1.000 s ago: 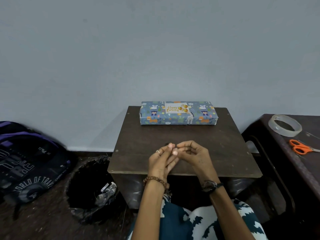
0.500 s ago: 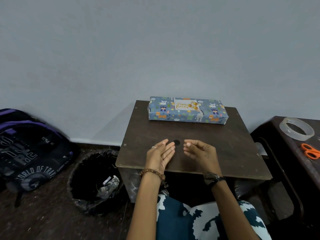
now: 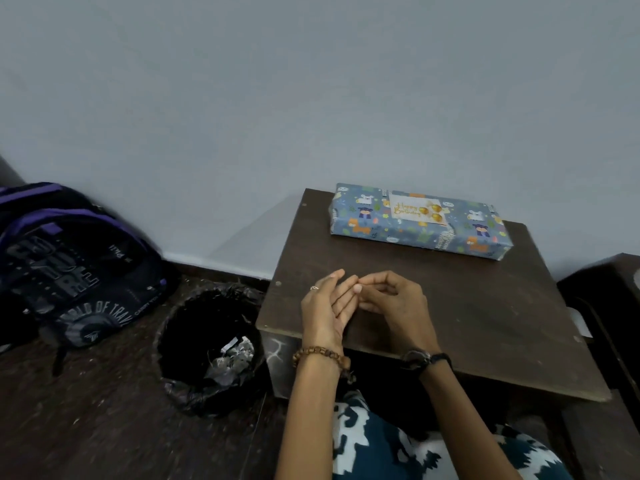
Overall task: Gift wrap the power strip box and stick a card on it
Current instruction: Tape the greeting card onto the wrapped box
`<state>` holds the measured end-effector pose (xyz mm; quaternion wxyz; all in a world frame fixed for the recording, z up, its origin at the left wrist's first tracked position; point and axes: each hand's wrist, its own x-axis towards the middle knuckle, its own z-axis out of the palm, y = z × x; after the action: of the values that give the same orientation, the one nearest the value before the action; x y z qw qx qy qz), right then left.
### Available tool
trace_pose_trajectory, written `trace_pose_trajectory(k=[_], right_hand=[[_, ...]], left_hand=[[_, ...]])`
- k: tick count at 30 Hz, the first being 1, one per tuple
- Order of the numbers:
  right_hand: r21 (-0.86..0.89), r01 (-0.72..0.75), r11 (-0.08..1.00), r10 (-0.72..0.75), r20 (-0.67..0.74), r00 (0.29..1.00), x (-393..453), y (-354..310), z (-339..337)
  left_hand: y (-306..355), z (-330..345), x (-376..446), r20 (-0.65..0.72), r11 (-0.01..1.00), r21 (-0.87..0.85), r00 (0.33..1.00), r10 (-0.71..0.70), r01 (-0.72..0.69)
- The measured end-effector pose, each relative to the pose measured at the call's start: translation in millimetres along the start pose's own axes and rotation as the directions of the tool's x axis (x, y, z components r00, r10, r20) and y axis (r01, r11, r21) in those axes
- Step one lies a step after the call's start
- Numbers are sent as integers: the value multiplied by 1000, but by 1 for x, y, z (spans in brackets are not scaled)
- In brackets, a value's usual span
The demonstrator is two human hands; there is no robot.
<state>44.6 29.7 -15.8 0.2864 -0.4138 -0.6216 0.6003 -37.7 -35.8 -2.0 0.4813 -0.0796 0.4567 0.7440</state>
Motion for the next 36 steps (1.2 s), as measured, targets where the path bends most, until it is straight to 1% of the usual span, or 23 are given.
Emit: trace_pose_trajectory(k=[3, 6, 9, 10, 12, 16, 17, 19, 23, 25, 28, 31, 32, 34, 36], right_hand=[[13, 26, 1000, -28, 156, 987, 9, -18, 45], [-76, 121, 990, -93, 294, 951, 20, -35, 103], [-266, 226, 937, -105, 403, 909, 37, -38, 162], [-340, 254, 906, -83, 445, 892, 44, -34, 180], [-482, 294, 825, -8, 511, 860, 59, -22, 212], [-700, 330, 633, 211, 566, 797, 85, 27, 261], [-739, 339, 582, 253, 561, 788, 91, 41, 268], [-785, 335, 522, 304, 538, 786, 100, 63, 281], [-809, 339, 481, 312, 519, 796, 110, 80, 297], [-817, 355, 454, 347, 529, 774, 110, 84, 302], [-822, 390, 415, 392, 548, 739, 110, 90, 303], [-840, 386, 381, 432, 531, 729, 108, 87, 302], [-843, 388, 373, 432, 528, 731, 107, 85, 300], [-861, 350, 369, 427, 492, 759, 103, 77, 296], [-845, 312, 434, 367, 482, 795, 97, 66, 289]], left_hand=[[25, -26, 2, -143, 979, -118, 978, 149, -167], [50, -70, 11, -352, 944, -144, 907, 232, -298], [64, -116, 32, -525, 932, -136, 823, 218, -335], [65, -128, 39, -566, 934, -132, 798, 205, -333], [63, -148, 57, -612, 940, -133, 772, 172, -315], [53, -175, 92, -634, 950, -170, 767, 99, -263], [50, -182, 101, -642, 947, -190, 762, 79, -258], [40, -196, 112, -671, 937, -235, 740, 36, -259], [21, -225, 120, -721, 923, -313, 688, -78, -224], [18, -234, 121, -701, 912, -352, 705, -108, -210], [17, -238, 121, -668, 878, -415, 735, -117, -238], [22, -234, 117, -643, 869, -434, 757, -114, -237], [25, -231, 114, -640, 869, -437, 759, -119, -232], [30, -228, 108, -639, 868, -443, 759, -128, -226], [36, -224, 103, -625, 867, -443, 772, -115, -228]])
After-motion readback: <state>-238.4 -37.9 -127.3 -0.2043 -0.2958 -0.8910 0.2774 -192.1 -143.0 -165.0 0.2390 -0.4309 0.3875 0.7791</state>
